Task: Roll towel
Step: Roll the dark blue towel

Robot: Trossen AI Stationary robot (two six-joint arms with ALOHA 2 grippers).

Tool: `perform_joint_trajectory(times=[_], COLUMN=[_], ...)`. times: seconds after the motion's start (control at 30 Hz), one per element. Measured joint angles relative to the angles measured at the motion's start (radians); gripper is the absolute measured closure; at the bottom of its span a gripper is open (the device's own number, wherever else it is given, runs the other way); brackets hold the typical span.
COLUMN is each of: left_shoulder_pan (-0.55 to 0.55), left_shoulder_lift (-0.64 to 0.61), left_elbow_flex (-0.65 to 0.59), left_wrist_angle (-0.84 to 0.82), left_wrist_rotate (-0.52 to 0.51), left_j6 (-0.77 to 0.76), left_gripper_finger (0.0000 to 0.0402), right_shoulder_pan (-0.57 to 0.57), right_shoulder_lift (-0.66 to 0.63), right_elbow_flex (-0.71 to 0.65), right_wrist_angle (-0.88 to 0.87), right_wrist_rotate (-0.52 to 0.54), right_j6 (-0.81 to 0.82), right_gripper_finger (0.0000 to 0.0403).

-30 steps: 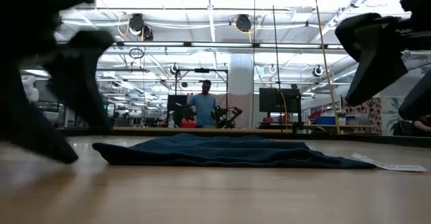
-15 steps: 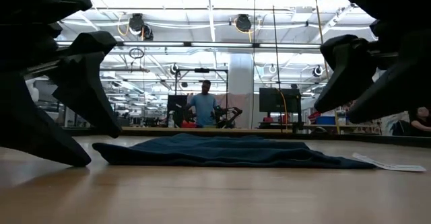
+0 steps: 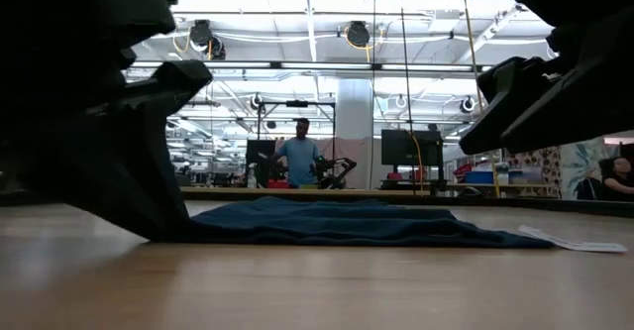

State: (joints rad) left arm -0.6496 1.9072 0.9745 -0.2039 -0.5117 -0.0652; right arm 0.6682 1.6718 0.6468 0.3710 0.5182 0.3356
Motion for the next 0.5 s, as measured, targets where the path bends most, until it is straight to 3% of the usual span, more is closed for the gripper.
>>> perform_joint_trajectory(times=[0.13,0.33,0.5], left_shoulder_pan=[0.017,0.011,0.010], left_shoulder_lift=[0.000,-0.027,-0.102], left_elbow_flex=[0.000,-0.004,-0.006], left_wrist_angle=[0.000,-0.017,-0.049], left_wrist_rotate=[0.035,0.041,0.045], left_j6=[0.004,0.004,-0.001], left_gripper_finger=[0.0389,0.0392,0.0397], right_shoulder_pan=[0.014,0.052,0.068], right_shoulder_lift=[0.000,0.000,0.000], right_elbow_flex=[0.000,0.027,0.135], right_wrist_angle=[0.000,-0.027,-0.285], right_wrist_rotate=[0.001,-0.035,-0.048], right_j6=[0.001,-0.085,-0.136], right_gripper_finger=[0.0191,0.0191,0.0191])
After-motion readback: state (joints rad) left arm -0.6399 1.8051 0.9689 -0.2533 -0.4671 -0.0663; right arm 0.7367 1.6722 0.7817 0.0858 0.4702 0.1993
